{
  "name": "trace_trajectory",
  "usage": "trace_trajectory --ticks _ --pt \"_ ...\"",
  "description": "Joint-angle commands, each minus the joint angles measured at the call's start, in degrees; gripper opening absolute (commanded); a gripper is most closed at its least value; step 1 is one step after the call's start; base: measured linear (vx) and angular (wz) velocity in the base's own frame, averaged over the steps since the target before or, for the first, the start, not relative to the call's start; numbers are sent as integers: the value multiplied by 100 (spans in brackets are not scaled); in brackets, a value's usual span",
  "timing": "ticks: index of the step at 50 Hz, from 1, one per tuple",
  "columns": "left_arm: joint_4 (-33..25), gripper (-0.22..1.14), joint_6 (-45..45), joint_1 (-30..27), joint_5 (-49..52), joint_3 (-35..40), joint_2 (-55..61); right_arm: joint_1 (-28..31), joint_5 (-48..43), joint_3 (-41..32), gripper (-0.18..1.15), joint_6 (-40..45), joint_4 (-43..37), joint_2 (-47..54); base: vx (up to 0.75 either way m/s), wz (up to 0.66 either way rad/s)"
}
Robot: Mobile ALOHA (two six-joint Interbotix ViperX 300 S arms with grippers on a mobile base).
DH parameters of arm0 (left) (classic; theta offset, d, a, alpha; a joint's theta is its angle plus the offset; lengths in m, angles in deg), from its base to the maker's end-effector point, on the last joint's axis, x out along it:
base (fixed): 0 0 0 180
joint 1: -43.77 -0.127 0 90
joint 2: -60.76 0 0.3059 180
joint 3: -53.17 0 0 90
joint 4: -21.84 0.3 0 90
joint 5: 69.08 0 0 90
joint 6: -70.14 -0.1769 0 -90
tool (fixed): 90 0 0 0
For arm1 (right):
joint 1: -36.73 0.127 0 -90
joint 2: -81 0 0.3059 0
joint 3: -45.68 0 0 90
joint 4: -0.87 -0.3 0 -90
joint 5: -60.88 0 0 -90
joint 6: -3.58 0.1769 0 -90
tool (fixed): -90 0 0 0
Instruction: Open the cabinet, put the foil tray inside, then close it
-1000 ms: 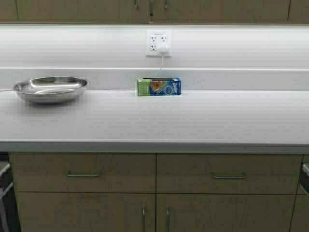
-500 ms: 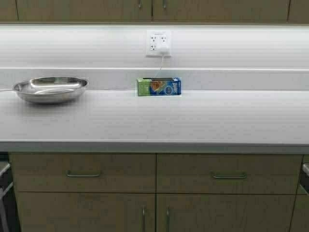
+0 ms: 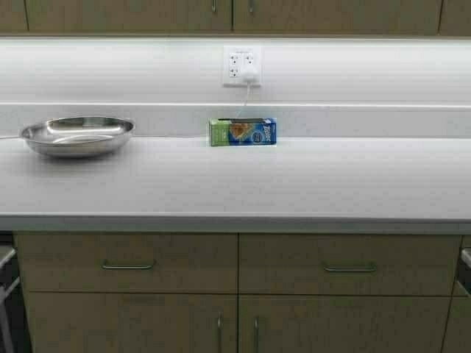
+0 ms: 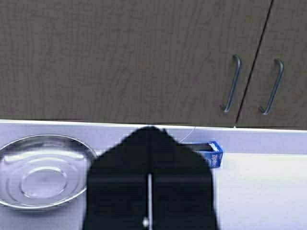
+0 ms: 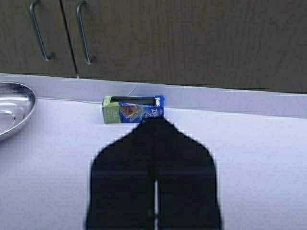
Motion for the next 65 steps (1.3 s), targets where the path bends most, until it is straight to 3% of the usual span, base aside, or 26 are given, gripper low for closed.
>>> trace_trajectory --ticks 1,65 --pt "0 4 -18 0 -35 149 35 9 -9 -53 7 0 18 -35 0 0" --pt "0 4 -70 0 -35 88 158 0 -9 -62 7 0 26 70 0 0"
